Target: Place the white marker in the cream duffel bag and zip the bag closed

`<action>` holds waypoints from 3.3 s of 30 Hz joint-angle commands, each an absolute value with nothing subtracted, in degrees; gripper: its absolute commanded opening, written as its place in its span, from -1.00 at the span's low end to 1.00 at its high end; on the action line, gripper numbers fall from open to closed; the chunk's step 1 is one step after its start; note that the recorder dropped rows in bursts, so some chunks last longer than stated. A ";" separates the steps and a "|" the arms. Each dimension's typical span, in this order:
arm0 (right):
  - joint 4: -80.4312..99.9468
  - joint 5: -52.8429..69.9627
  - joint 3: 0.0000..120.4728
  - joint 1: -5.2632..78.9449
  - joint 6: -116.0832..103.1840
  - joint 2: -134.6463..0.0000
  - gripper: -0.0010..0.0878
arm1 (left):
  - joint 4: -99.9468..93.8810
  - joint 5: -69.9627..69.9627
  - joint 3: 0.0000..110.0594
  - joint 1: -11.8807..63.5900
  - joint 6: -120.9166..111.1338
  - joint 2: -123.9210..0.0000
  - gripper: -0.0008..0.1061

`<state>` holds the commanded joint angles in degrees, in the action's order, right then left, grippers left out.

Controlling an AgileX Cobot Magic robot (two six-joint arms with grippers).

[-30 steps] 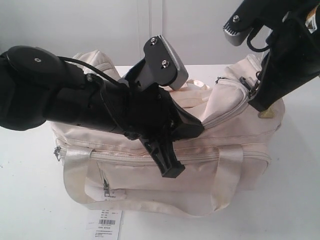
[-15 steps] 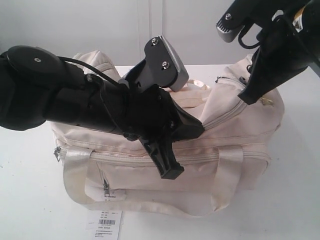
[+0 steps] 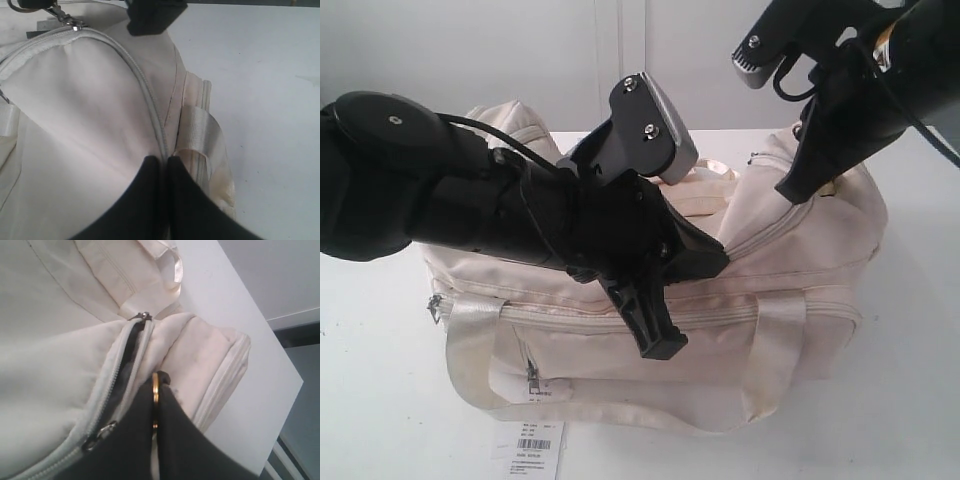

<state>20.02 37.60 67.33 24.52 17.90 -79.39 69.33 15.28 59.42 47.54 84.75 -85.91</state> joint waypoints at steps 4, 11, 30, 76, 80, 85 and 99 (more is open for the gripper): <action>19.76 35.54 67.33 23.50 17.74 -79.51 -0.98 | 69.33 16.19 59.42 47.54 84.85 -85.91 -0.99; 19.39 31.83 67.33 22.22 17.74 -79.54 -0.98 | 69.33 16.36 59.42 47.54 85.09 -85.91 -0.99; 20.14 24.81 69.34 21.59 17.74 -88.00 -0.98 | 69.33 16.49 59.42 47.54 85.34 -85.91 -0.99; 19.99 21.69 75.50 18.31 9.76 -92.93 0.38 | 73.47 9.39 59.42 47.54 84.14 -85.91 -0.99; 17.42 34.08 75.50 18.31 10.19 -87.48 0.38 | 75.34 7.20 59.42 47.54 82.11 -85.91 -0.48; 14.21 49.18 75.50 18.31 10.06 -82.83 0.29 | 75.34 4.58 59.42 47.54 73.82 -85.77 0.32; -23.62 63.74 71.23 18.31 30.62 -73.72 -0.98 | 59.45 24.49 59.42 41.92 66.38 -74.35 -0.51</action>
<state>-23.62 63.74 71.23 18.31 30.62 -73.72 59.45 24.49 59.42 41.92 66.38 -74.35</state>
